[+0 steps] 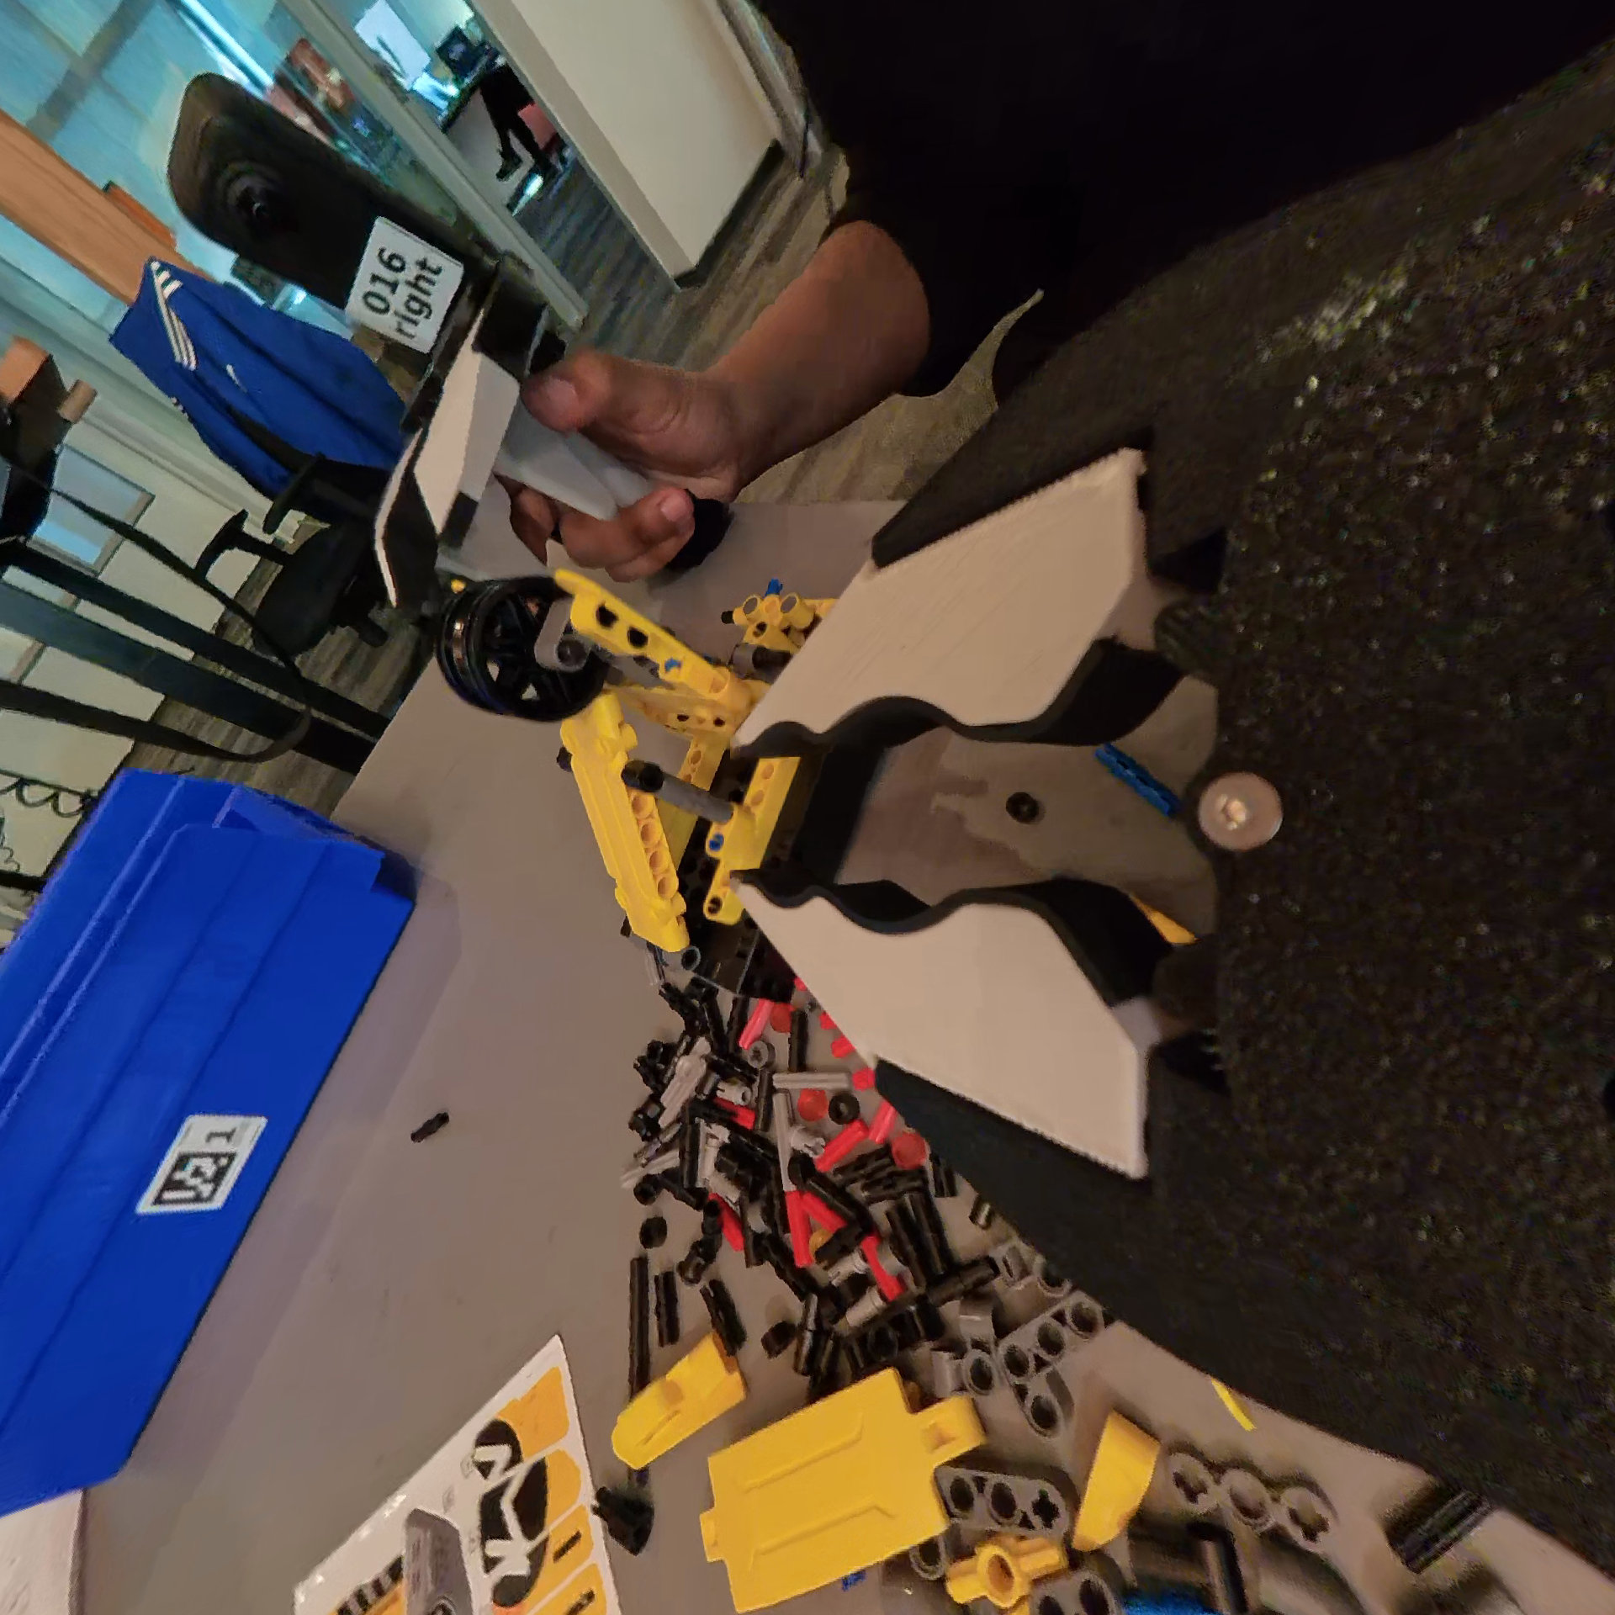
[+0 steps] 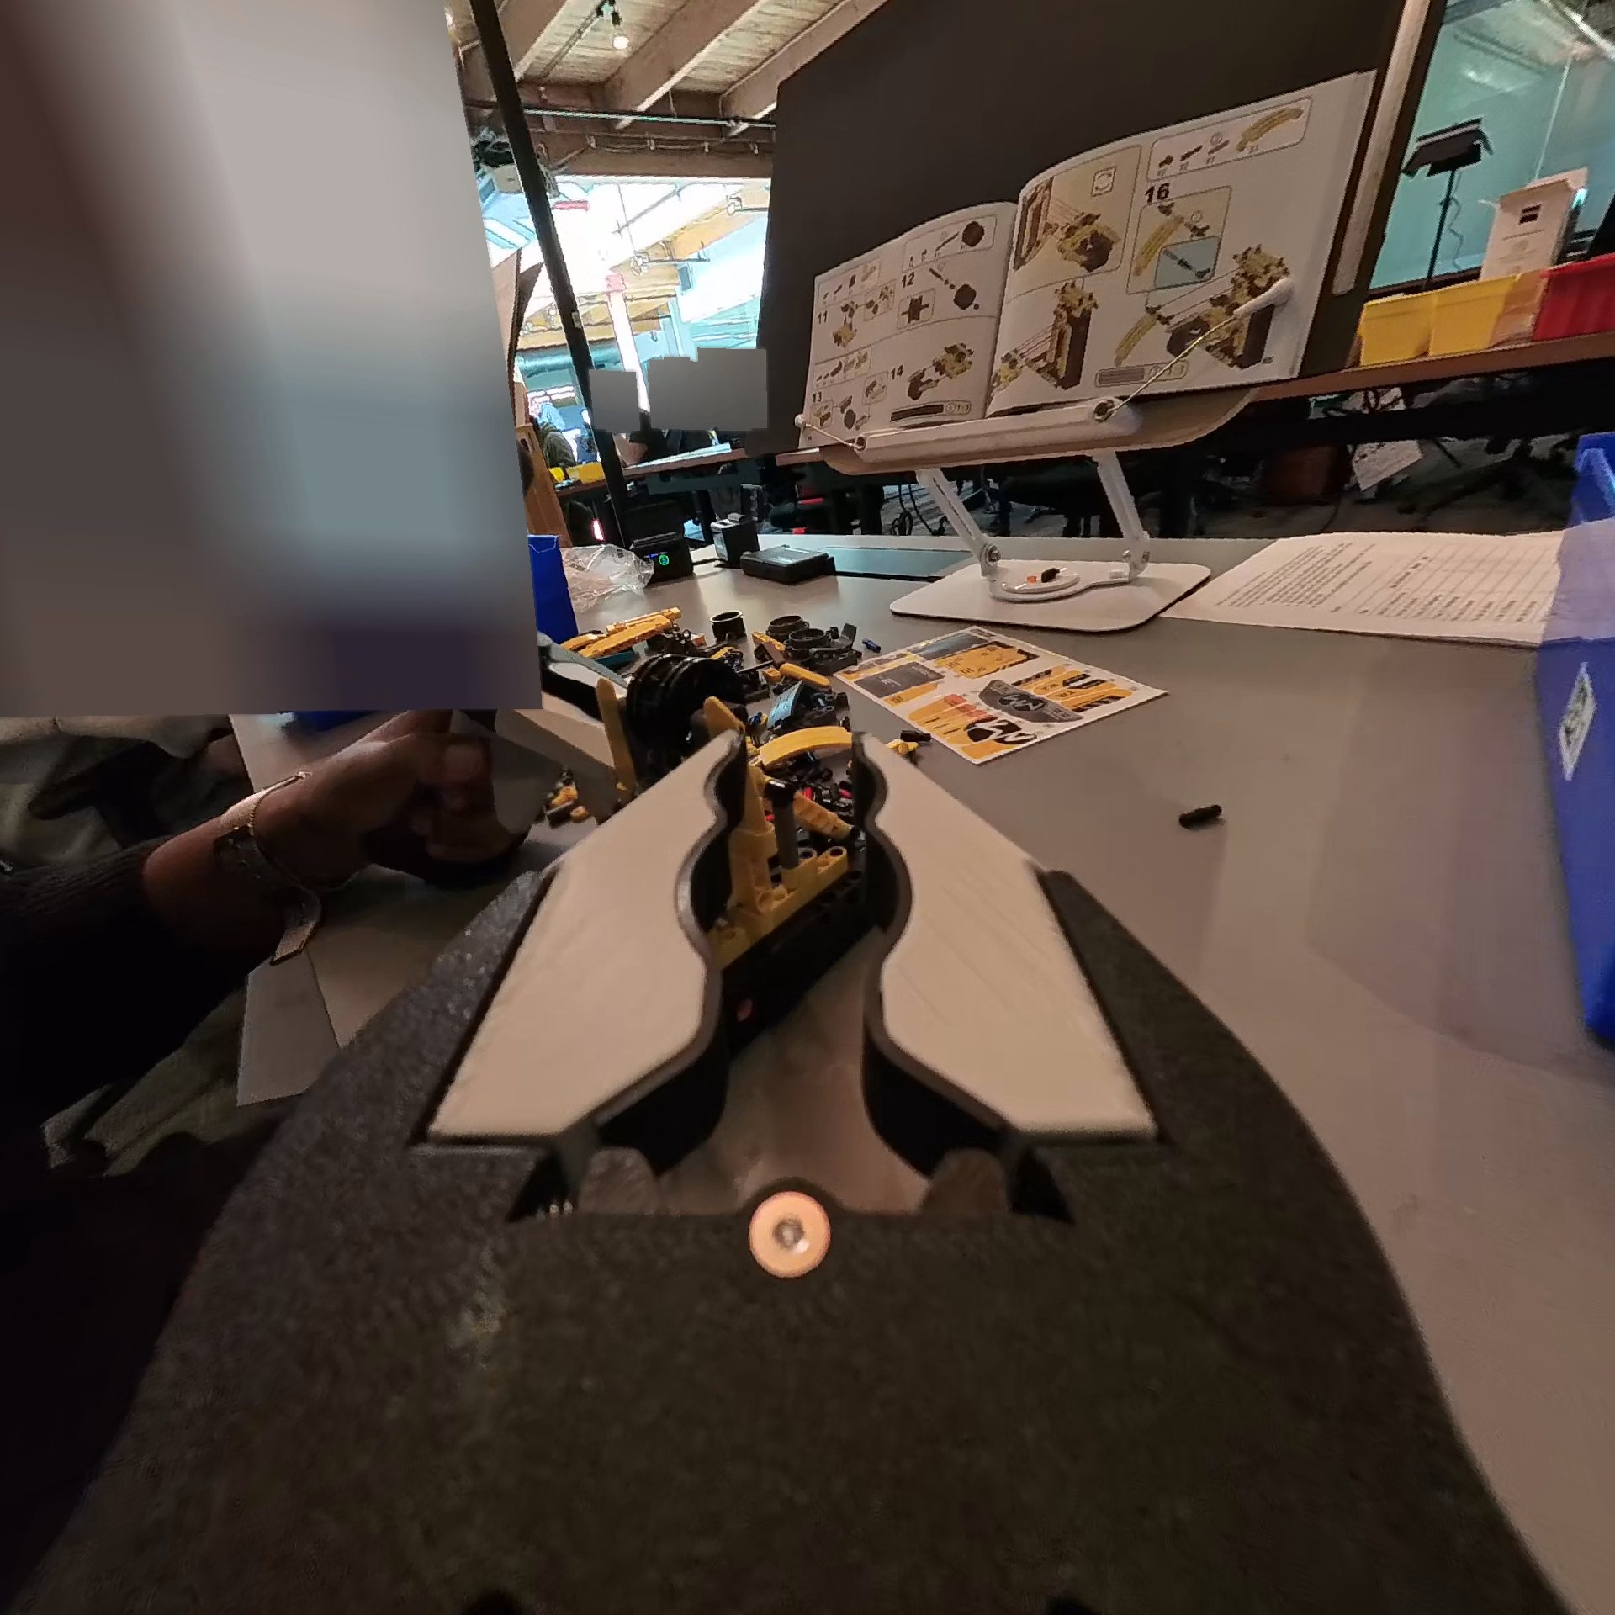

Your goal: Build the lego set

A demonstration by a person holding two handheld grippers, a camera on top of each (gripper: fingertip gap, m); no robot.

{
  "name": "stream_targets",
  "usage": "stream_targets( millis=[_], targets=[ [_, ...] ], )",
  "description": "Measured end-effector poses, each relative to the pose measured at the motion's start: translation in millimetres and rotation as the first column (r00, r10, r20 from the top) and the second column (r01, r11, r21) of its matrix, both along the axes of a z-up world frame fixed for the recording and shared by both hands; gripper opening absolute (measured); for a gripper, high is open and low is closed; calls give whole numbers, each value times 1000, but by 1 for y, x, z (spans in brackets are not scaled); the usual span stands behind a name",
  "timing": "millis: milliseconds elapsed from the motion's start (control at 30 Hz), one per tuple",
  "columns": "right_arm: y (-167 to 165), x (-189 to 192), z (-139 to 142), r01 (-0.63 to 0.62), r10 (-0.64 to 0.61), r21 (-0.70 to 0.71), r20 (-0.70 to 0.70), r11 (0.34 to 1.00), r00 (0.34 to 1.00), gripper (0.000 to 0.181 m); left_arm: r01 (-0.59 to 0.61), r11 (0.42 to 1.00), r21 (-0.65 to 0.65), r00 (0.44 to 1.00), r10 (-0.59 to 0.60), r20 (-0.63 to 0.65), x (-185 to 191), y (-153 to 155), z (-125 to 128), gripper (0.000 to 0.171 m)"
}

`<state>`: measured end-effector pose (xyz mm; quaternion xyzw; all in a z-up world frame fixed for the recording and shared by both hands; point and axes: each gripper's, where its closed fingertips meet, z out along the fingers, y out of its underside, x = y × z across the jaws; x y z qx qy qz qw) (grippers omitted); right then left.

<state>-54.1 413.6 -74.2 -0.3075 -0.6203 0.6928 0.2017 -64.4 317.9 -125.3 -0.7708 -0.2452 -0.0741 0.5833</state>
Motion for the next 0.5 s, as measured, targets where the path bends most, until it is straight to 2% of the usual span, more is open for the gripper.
stream_targets(
  millis=[167, 500],
  targets=[
    [-1, -2, 0, 1, -1, -3, 6, 1000, 1000, 22, -15, 998, 63, 995, 9, 103, -5, -5, 2, 25],
    [1, -3, 1, 0, 0, -21, 4, 1000, 1000, 22, 0, 1000, 31, 995, -3, 101, -2, -2, -2, 25]
  ],
)
